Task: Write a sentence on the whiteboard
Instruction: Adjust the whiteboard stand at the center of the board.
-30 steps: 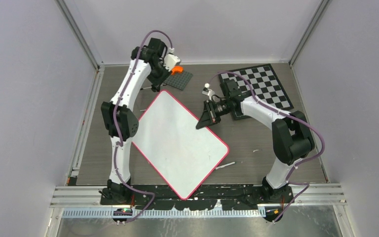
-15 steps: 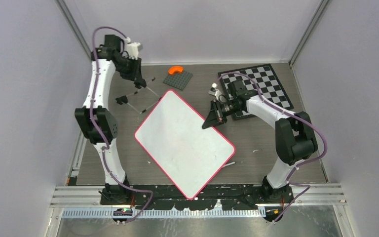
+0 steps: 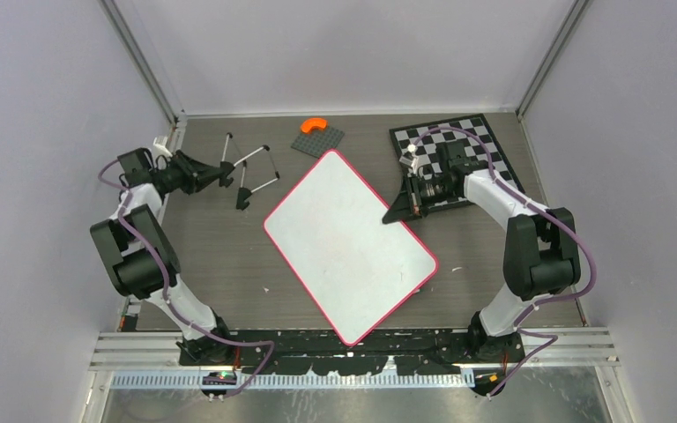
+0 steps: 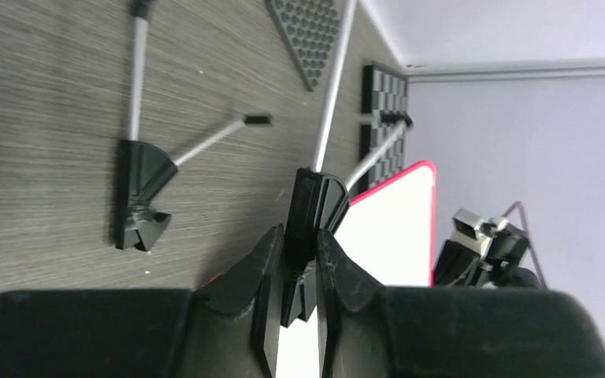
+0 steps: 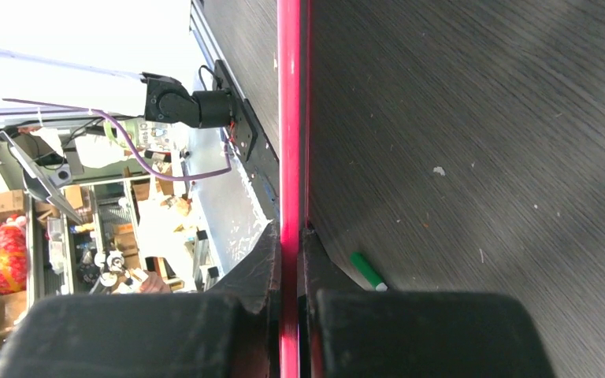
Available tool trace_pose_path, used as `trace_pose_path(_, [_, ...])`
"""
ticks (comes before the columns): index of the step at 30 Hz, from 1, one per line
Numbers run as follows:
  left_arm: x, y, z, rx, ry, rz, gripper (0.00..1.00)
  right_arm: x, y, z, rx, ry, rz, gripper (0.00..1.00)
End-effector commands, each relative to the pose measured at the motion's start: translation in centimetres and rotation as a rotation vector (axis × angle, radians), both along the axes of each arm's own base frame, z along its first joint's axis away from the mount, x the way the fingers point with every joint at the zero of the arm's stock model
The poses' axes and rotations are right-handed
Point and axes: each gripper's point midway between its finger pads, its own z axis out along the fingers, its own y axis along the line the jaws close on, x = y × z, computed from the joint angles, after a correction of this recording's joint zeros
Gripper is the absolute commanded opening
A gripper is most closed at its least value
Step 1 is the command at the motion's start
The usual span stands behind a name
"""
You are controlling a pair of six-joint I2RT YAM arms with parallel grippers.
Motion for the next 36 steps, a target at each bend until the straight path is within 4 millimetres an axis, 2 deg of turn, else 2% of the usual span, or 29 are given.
trace_pose_path(1, [0.0,-0.2,2.8,-0.047,-0.153,-0.029,0.0,-1.4,0.4,3.6,0.106,-0.027,0.049,0.0])
trace_pose_path(4, [-1.1,0.8,1.7,-0.02,-0.122,-0.005,0.0,-1.4,0.2,3.5,0.104,-0.026,0.044,0.0])
trace_pose_path(8, [-3.8,1.8,-1.9,0.1,0.041,-0.026,0.01,-1.4,0.1,3.5,0.103,-0.024,0.043,0.0])
trace_pose_path(12, [-6.0,3.8,-4.7,0.15,0.166,0.003,0.03,-1.5,0.1,3.5,0.105,-0.021,0.045,0.0])
trace_pose_path(16, [-7.7,5.1,-6.6,0.224,0.246,0.01,0.17,-1.4,0.1,3.5,0.106,-0.02,0.048,0.0])
trace_pose_path(19, [-8.7,5.8,-7.0,0.298,0.273,0.004,0.29,-1.4,0.1,3.5,0.107,-0.02,0.053,0.0])
trace_pose_path(23, [-9.4,6.4,-5.9,0.413,0.219,-0.014,0.44,-1.4,0.1,3.5,0.106,-0.021,0.054,0.0])
trace_pose_path(28, [-8.3,6.6,-1.5,0.539,0.039,-0.042,0.64,-1.5,0.0,3.2,0.097,-0.016,0.059,0.0])
trace_pose_path(30, [-7.4,6.7,0.1,0.601,-0.012,-0.042,0.75,-1.5,0.0,3.1,0.092,-0.016,0.061,0.0])
trace_pose_path(32, [-5.9,7.0,1.1,0.662,-0.043,-0.037,0.79,-1.5,0.0,3.1,0.087,-0.005,0.059,0.0])
trace_pose_path(36, [-2.5,6.3,1.7,0.748,-0.062,-0.104,0.8,-1.6,-0.2,3.0,0.077,-0.022,0.091,0.0])
